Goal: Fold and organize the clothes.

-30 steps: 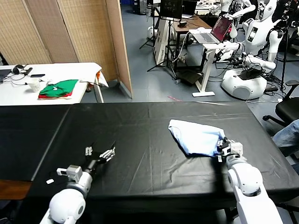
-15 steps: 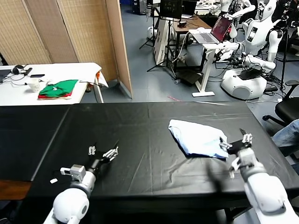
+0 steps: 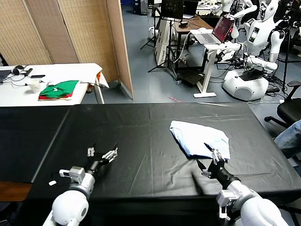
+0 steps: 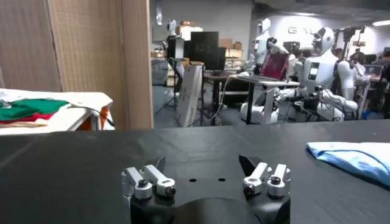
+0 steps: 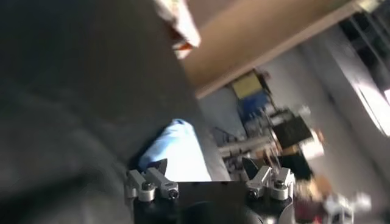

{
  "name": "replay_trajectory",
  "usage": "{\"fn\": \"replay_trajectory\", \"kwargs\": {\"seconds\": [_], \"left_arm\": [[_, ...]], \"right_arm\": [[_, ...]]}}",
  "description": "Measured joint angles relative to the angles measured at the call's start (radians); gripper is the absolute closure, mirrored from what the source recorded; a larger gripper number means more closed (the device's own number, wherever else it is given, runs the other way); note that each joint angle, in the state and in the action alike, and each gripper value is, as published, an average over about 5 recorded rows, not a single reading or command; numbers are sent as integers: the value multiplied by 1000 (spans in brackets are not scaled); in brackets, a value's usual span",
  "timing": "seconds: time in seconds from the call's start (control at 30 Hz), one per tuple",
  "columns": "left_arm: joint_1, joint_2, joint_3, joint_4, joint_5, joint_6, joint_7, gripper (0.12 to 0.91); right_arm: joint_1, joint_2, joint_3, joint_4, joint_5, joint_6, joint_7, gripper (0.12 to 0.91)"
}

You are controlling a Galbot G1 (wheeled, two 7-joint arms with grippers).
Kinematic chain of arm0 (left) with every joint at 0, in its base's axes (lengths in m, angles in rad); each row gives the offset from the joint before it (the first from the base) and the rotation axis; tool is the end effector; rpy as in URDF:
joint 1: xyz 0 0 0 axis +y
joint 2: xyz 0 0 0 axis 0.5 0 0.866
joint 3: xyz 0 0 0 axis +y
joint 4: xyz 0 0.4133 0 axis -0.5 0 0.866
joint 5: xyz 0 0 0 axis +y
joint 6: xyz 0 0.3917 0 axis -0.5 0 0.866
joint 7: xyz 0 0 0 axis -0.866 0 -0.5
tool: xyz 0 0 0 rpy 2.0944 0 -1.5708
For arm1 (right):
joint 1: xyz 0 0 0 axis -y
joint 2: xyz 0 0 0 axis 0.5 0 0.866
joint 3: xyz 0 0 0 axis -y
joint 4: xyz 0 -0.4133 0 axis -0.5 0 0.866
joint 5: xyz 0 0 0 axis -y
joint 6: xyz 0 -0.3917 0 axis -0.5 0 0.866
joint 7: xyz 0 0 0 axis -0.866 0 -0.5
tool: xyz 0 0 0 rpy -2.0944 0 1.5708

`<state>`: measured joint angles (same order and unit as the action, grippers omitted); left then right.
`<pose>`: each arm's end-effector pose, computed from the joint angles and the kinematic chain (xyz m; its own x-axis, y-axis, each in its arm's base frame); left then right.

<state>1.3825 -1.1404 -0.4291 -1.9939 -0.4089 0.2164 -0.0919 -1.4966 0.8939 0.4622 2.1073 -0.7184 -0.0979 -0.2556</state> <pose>0.2556 0.0747 -0.3469 -0.9666 0.1630 0.1980 0.1621 0.9866 -0.0212 0.2249 -0.1174 -0.3072 -0.8930 -0.3254 0.3109 -0.3789 0.1708 -0.9095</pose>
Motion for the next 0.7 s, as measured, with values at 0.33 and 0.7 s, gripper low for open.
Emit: {"fn": "replay_trajectory", "kwargs": {"seconds": [0.33,0.7], "left_arm": [[34,-1,-30,-10,10,-7,0,123],[54,-9,-49,-21,15,-10,0,123]], "right_arm": [[91,7,-68,-55,-151,10,-28,118],[193,20,-150,-138,-193,9,-38,118]]}}
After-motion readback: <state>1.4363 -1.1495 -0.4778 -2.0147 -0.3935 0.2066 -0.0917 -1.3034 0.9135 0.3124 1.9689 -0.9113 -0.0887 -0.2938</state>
